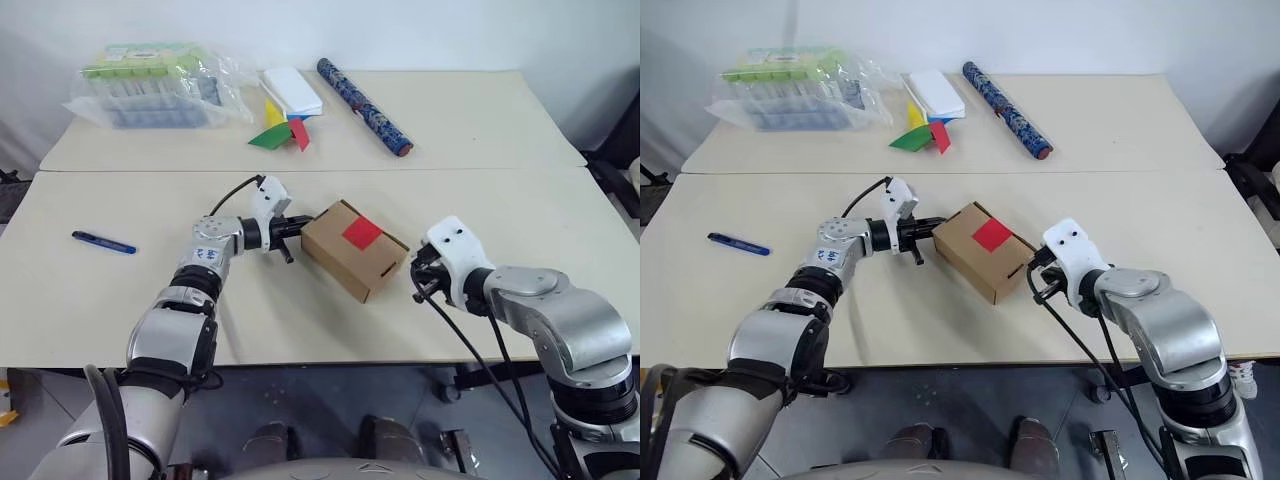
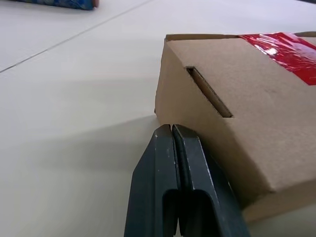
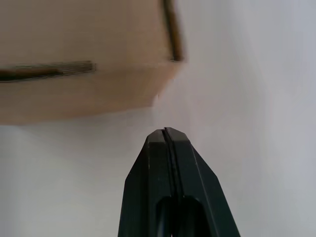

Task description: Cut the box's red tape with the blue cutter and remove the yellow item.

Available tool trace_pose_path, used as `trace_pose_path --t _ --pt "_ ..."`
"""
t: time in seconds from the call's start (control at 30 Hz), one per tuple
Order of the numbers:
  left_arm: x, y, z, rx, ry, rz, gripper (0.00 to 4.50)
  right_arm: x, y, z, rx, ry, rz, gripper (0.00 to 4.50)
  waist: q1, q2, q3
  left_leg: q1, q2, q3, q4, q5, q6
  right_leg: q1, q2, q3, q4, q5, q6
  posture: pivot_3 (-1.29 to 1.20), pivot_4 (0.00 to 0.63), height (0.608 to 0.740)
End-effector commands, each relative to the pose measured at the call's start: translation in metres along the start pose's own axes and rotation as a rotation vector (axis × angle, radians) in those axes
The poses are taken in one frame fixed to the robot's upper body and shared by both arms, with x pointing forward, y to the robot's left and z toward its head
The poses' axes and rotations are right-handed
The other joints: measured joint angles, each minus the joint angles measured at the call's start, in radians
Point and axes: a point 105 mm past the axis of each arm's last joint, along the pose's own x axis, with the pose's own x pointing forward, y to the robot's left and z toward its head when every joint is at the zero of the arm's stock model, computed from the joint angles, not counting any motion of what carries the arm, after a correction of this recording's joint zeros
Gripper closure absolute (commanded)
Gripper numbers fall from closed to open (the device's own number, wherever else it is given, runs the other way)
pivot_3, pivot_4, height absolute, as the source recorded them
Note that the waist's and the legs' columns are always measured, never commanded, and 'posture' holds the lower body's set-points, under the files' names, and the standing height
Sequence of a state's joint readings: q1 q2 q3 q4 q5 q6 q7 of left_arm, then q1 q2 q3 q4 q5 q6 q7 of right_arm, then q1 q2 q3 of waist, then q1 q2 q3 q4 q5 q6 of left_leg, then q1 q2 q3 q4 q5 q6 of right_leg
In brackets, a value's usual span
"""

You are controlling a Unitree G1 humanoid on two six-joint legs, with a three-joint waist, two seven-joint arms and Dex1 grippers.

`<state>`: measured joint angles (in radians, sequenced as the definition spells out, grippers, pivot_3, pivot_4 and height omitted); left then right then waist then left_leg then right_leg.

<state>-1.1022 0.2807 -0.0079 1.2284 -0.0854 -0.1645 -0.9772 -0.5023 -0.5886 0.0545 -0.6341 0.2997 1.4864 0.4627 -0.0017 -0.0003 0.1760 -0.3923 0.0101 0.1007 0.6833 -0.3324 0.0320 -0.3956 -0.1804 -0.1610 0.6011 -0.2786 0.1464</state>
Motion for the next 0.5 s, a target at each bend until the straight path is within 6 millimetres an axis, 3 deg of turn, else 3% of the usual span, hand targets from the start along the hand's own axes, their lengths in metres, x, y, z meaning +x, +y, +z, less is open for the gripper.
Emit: trace_pose_path --t 0.03,0.3,0.5 --pt "0.007 -0.003 0.014 0.04 -0.018 -0.037 4.46 -0.001 0.005 0.011 -0.007 -0.045 0.009 4.5 0.0 0.0 0.0 0.0 0.0 0.0 0.0 0.0 0.0 0.0 0.0 0.0 0.0 0.0 0.0 0.0 0.15 0.74" --pt "0.009 -0.015 0.005 0.052 0.02 -0.123 4.46 0.004 0.017 0.022 -0.013 -0.063 0.066 4.5 -0.001 0.0 0.0 0.0 0.0 0.0 0.0 0.0 0.0 0.0 0.0 0.0 0.0 0.0 0.0 0.0 0.15 0.74" --pt "0.003 -0.022 -0.002 0.056 0.044 -0.184 4.46 -0.002 0.024 0.013 -0.044 -0.011 0.103 4.5 -0.001 0.0 0.0 0.0 0.0 0.0 0.0 0.0 0.0 0.0 0.0 0.0 0.0 0.0 0.0 0.0 0.15 0.74"
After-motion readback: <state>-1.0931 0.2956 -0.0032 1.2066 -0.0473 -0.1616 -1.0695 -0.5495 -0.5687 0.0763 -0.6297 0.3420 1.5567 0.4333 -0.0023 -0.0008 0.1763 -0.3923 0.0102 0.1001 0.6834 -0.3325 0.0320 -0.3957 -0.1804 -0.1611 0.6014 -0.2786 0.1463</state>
